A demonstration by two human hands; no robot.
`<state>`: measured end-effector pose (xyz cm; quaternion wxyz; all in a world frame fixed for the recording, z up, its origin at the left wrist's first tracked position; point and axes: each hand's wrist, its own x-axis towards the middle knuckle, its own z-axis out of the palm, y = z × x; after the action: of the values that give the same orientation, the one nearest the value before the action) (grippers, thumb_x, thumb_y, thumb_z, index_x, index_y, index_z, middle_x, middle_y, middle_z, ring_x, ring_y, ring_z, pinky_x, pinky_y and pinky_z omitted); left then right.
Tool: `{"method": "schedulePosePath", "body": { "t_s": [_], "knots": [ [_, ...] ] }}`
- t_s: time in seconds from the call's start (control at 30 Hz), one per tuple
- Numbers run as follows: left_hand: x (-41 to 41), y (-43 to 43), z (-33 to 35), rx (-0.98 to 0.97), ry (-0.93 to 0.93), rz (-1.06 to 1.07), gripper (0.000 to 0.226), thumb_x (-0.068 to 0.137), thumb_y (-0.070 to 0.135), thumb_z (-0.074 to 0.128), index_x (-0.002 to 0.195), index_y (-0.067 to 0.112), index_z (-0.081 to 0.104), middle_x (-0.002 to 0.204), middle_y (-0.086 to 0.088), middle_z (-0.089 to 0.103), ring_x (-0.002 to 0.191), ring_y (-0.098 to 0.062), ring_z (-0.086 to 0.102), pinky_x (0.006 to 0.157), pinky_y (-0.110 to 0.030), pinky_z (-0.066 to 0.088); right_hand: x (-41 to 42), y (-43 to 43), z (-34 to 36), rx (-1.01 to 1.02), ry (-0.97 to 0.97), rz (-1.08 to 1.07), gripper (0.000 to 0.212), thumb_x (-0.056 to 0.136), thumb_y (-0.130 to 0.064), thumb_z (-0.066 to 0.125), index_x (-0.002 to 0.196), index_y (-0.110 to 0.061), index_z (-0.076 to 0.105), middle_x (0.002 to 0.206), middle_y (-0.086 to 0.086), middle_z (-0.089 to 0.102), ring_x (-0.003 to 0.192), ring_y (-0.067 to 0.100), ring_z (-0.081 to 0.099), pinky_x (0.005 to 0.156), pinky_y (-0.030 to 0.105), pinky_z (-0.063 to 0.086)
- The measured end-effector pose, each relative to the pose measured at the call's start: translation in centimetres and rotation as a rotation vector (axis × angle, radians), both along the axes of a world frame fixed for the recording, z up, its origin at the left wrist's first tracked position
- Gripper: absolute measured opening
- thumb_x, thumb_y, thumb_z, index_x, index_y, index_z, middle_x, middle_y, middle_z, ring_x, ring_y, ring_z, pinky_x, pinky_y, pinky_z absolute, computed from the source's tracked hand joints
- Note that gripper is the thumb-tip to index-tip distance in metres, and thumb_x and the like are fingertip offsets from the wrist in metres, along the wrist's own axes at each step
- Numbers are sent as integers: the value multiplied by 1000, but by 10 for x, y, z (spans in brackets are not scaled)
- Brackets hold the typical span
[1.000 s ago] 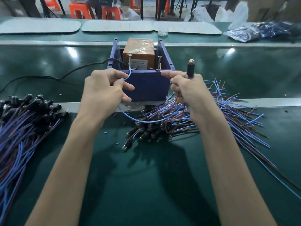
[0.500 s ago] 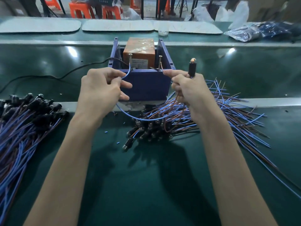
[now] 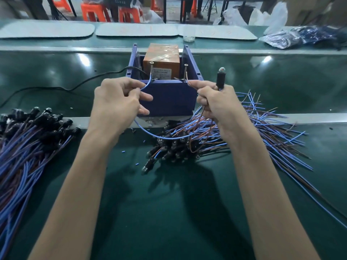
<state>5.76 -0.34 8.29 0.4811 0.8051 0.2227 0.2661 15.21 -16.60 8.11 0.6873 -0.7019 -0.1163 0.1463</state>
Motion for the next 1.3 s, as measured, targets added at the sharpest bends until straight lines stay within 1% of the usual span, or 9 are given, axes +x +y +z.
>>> {"method": "schedulePosePath", "body": {
  "t_s": [0.23, 0.43, 0.53, 0.63, 0.8, 0.9, 0.97, 1.17, 1.3],
  "knots": [
    [-2, 0, -1, 58, 10, -4, 31, 96, 8, 48, 84, 33, 62, 68, 21, 70, 47, -5, 64, 60, -22, 51, 0, -1, 0, -43, -10, -19, 32, 95, -4, 41, 91, -21, 67, 49, -12, 38, 40, 2, 31, 37, 11, 23],
    [-2, -1, -1, 74, 7, -8, 24, 97, 8, 49, 96, 26, 65, 74, 18, 70, 48, -5, 64, 59, -19, 53, 2, -2, 0, -67, 16, -5, 28, 95, -3, 40, 114, 3, 59, 51, -9, 37, 38, 2, 29, 36, 12, 23],
    [-2, 0, 0, 47, 22, -2, 22, 96, 8, 48, 97, 20, 67, 70, 16, 72, 47, -5, 63, 62, -25, 54, 0, -2, 4, -14, 39, 8, 27, 96, -3, 39, 103, -5, 66, 49, -8, 40, 37, 2, 28, 35, 12, 22],
    [-1, 2, 2, -11, 31, -24, 24, 95, 8, 48, 89, 24, 65, 71, 16, 73, 44, -7, 61, 73, -38, 59, 1, -1, 13, -27, 138, 11, 22, 97, -17, 44, 94, -11, 65, 49, -5, 52, 42, 4, 36, 40, 15, 32],
    [-4, 6, 4, -26, 61, -53, 23, 94, 9, 49, 87, 25, 64, 72, 12, 74, 47, -9, 62, 81, -48, 57, 3, -8, 18, -291, 28, -37, 52, 102, -46, 24, 95, -18, 67, 80, 0, 56, 63, 4, 46, 60, 23, 34],
    [-5, 11, 3, -24, 154, -95, 21, 95, 11, 50, 86, 24, 64, 72, 10, 74, 55, -12, 66, 87, -46, 55, 4, -15, 20, -152, 56, -68, 63, 101, -52, 23, 86, -12, 69, 63, -1, 51, 36, 0, 38, 37, 13, 31],
    [-7, 17, 1, -23, 244, -136, 17, 97, 16, 53, 86, 23, 65, 73, 9, 74, 60, -13, 68, 91, -41, 53, 2, -20, 24, -40, 54, -76, 62, 102, -49, 26, 87, -8, 69, 56, -2, 53, 32, 2, 34, 33, 12, 26],
    [-17, 46, -4, 4, 450, -142, 25, 96, 36, 54, 85, 21, 70, 77, 12, 74, 68, -8, 69, 97, -36, 48, -3, -33, 39, 322, 4, -230, 51, 102, -42, 36, 81, -9, 68, 59, -2, 67, 46, 5, 55, 44, 13, 43],
    [-29, 80, -16, 133, 648, 124, 22, 87, 43, 64, 81, 22, 69, 100, -3, 73, 100, -28, 65, 99, -46, 47, -8, -38, 50, 503, -100, -375, 40, 101, -31, 47, 76, -6, 66, 67, 3, 70, 62, 12, 66, 61, 18, 52]
  ]
}}
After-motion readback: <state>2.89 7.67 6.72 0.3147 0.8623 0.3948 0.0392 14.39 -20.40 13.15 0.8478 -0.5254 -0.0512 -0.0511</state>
